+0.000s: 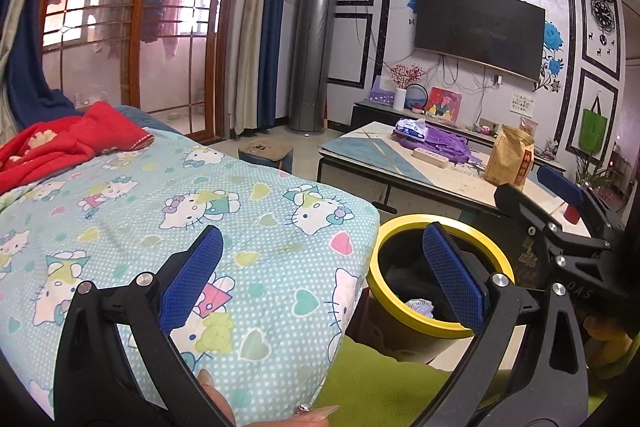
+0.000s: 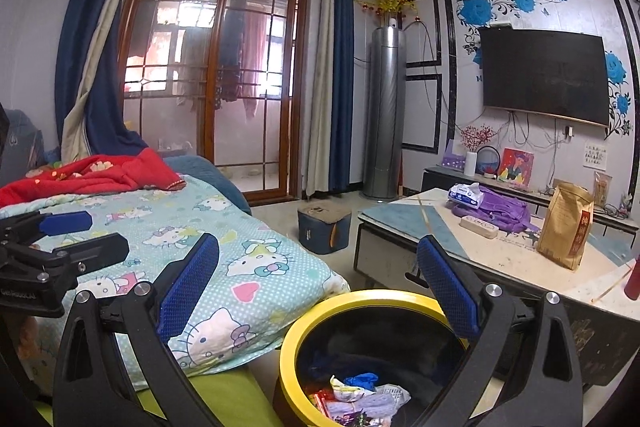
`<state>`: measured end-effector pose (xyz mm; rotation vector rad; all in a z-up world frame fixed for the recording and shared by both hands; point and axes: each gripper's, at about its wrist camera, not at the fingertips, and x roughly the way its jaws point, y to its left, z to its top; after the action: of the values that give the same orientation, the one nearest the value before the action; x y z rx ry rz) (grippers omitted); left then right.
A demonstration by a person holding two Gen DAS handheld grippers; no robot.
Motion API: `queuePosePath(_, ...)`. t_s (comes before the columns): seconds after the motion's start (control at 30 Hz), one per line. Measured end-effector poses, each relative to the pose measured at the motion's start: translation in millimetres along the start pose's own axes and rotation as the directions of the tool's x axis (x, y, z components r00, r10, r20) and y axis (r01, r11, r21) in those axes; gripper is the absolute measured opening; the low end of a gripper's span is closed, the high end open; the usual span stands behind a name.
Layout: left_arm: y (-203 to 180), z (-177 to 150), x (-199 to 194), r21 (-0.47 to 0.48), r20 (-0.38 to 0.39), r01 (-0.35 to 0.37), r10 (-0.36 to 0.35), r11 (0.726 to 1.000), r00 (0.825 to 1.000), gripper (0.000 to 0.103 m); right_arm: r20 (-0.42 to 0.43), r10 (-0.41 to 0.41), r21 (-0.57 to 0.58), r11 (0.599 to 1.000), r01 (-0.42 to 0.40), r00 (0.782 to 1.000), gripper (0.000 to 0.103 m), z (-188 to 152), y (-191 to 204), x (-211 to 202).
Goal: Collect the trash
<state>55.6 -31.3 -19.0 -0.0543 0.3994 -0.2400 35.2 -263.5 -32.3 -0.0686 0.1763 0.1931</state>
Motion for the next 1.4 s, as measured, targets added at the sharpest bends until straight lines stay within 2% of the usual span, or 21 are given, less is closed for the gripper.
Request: queuePosePath(1.4, 5.2, 0.8, -1.6, -0.022, 0.022, 0.000, 0.001, 1.000, 1.000, 0.092, -0.009, 0.002, -0.004, 1.000, -0.003, 1.000, 0.097, -4.0, 0.9, 2.8)
